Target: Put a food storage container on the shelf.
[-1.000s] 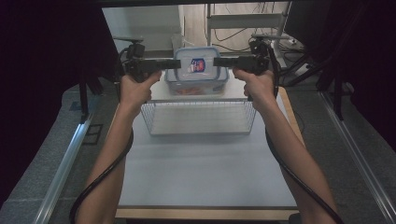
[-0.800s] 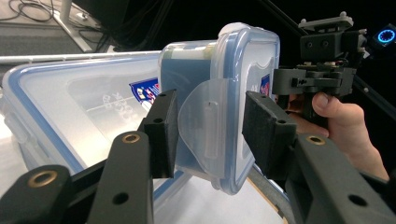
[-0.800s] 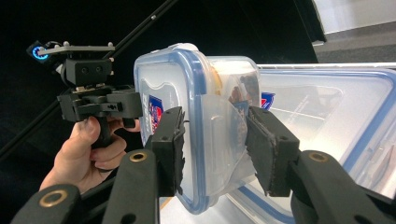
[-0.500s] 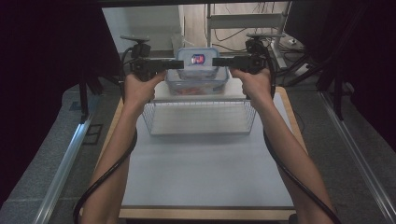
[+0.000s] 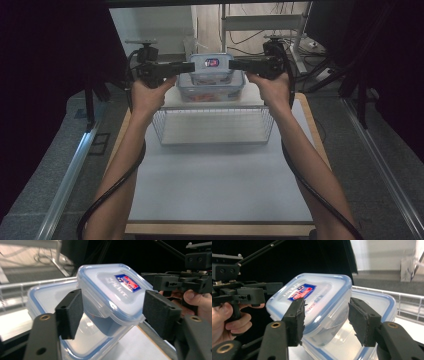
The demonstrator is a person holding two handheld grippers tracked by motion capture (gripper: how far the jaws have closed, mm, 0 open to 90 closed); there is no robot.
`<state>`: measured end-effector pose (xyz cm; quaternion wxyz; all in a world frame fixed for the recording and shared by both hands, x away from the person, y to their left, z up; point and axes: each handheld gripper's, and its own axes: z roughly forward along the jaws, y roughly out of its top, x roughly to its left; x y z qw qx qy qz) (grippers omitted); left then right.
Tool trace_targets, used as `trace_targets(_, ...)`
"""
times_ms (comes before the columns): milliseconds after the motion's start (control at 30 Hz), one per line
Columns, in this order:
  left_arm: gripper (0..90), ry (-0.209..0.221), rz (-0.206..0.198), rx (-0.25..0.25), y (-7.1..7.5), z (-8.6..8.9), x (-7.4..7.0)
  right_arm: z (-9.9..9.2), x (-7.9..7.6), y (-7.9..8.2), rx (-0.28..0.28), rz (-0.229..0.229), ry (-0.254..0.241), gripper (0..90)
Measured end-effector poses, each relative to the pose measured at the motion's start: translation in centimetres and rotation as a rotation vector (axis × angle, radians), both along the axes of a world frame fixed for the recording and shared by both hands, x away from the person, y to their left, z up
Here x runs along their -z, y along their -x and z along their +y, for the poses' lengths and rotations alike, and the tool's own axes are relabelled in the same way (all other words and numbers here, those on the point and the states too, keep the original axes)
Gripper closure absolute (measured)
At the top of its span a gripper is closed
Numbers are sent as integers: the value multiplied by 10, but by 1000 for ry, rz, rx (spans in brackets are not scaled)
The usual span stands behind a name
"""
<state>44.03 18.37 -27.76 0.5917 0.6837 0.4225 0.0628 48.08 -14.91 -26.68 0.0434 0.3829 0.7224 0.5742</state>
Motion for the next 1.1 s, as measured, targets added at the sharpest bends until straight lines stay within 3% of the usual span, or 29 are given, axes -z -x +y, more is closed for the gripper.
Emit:
trace_targets(100, 409, -64, -67, 2, 15, 0, -3, -4, -4, 10, -3, -58, 22, 563)
trace_targets(267, 620, -143, -123, 36, 36, -6, 4, -8, -2, 37, -19, -146, 50, 853)
trace_targets(433, 839, -216, -129, 40, 39, -15, 19, 4, 14, 49, -73, -166, 148, 898)
trace_targets(733, 879, -219, -111, 26, 29, -19, 23, 18, 25, 40, -75, -148, 177, 897)
trace_targets(900, 873, -182, -89, 8, 23, -17, 23, 18, 26, 35, -65, -141, 172, 897)
trace_targets(1100, 860, -172, -92, 12, 22, -18, 23, 15, 26, 30, -51, -129, 167, 896)
